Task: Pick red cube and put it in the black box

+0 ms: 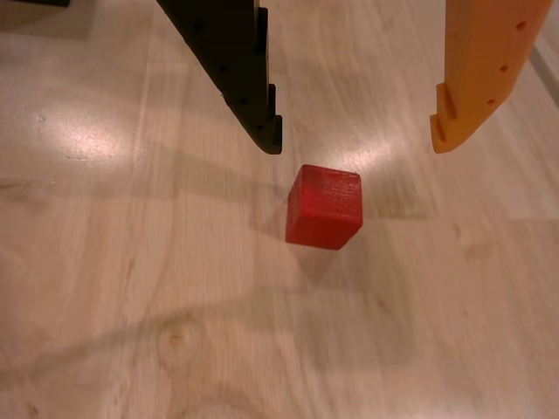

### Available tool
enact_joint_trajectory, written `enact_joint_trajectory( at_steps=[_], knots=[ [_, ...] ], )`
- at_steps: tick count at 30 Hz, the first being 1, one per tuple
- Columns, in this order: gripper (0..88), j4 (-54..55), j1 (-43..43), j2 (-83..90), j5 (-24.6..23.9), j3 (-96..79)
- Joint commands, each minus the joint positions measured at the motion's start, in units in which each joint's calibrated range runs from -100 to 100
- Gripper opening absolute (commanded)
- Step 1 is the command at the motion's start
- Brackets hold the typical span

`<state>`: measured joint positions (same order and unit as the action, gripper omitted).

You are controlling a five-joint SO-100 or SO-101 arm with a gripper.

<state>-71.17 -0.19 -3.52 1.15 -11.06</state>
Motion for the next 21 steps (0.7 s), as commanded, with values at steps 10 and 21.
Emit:
enact_joint_trajectory(
  at_steps=[10, 21],
  knots=[
    [27.7, 1.72, 0.11, -6.08, -0.12, 5.18],
    [27.7, 1.47, 0.04, -10.18, -0.18, 9.43]
  ],
)
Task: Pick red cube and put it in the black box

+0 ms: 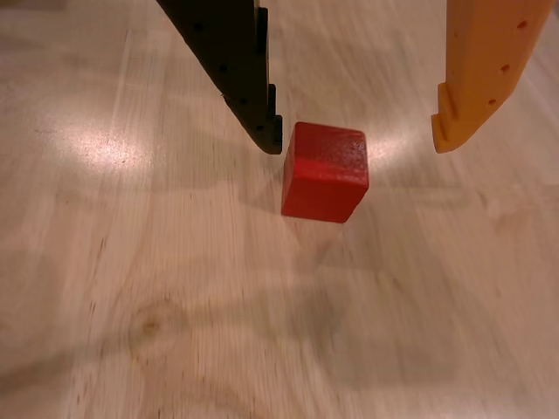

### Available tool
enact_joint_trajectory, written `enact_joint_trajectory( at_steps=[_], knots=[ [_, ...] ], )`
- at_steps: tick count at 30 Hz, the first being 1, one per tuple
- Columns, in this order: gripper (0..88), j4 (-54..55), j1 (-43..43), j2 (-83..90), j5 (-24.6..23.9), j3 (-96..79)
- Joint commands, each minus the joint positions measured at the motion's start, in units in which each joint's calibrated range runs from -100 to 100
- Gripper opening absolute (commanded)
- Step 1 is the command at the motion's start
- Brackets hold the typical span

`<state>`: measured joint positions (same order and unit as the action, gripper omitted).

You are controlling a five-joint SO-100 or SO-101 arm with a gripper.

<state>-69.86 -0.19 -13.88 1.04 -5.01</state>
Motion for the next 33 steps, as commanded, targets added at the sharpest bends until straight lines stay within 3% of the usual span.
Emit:
enact_joint_trajectory(
  at_steps=[1, 24, 30, 33],
  knots=[
    [27.7, 0.32, -0.12, -0.32, -0.06, 3.38],
    [26.7, 0.40, -1.57, -6.42, -1.04, 8.00],
    [16.0, 0.57, -1.57, -6.50, -1.16, 7.64],
    [15.1, 0.57, -1.57, -6.50, -1.22, 8.09]
  ],
)
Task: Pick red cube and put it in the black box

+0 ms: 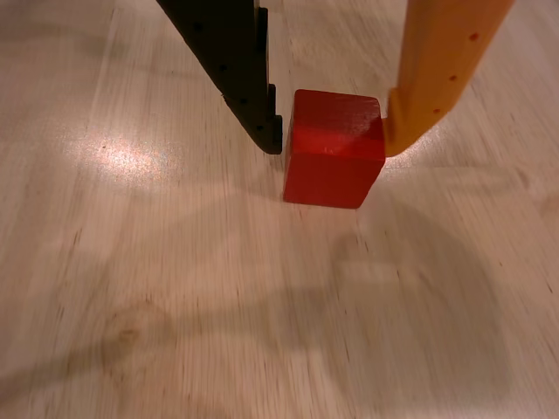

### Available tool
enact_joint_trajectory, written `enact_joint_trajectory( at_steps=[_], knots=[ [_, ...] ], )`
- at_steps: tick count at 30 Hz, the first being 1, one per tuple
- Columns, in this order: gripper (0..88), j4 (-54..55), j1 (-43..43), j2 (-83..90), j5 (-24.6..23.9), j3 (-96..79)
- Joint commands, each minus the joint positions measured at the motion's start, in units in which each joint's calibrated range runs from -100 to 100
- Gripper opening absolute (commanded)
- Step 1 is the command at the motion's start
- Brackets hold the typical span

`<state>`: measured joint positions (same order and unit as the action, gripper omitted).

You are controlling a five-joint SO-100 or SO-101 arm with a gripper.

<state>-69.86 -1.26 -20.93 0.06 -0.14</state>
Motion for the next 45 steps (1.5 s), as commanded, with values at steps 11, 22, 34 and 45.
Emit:
enact_joint_trajectory(
  at_steps=[11, 22, 34, 45],
  knots=[
    [1.1, 1.63, -0.51, 1.21, -0.24, 2.40],
    [1.1, -7.46, -5.11, 14.41, 2.13, -0.23],
    [1.1, -20.81, -28.73, 34.30, 13.04, -8.10],
    [1.1, -28.75, -43.22, 41.31, 22.66, -13.53]
  ],
)
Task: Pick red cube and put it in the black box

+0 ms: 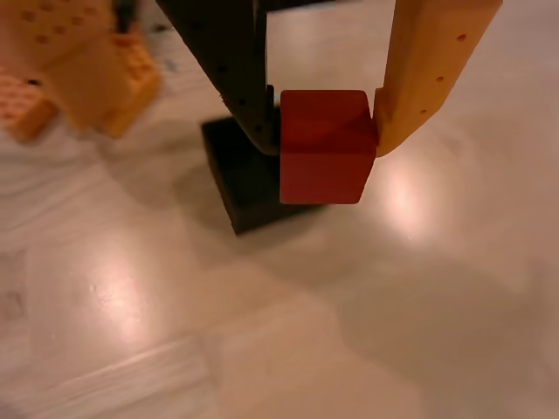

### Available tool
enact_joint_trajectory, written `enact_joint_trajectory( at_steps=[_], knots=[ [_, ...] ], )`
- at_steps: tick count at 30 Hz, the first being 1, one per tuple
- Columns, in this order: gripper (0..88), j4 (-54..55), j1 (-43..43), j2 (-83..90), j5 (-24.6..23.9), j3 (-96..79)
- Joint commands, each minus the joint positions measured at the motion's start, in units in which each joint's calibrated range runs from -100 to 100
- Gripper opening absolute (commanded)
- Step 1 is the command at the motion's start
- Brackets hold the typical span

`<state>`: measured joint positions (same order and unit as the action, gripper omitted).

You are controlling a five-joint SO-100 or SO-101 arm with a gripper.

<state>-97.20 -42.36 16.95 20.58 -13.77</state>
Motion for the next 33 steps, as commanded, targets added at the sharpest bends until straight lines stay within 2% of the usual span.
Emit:
enact_joint_trajectory(
  at_steps=[1, 8, 22, 29, 33],
  knots=[
    [1.1, -1.73, -2.81, 3.60, 2.93, -0.26],
    [1.1, -1.98, -8.10, 3.69, 8.41, -9.85],
    [2.0, -1.90, -8.41, 4.10, 8.47, -11.93],
    [23.9, -0.83, -8.41, 4.44, 8.72, -13.20],
    [27.6, -0.83, -8.49, 4.35, 8.60, -13.11]
  ],
)
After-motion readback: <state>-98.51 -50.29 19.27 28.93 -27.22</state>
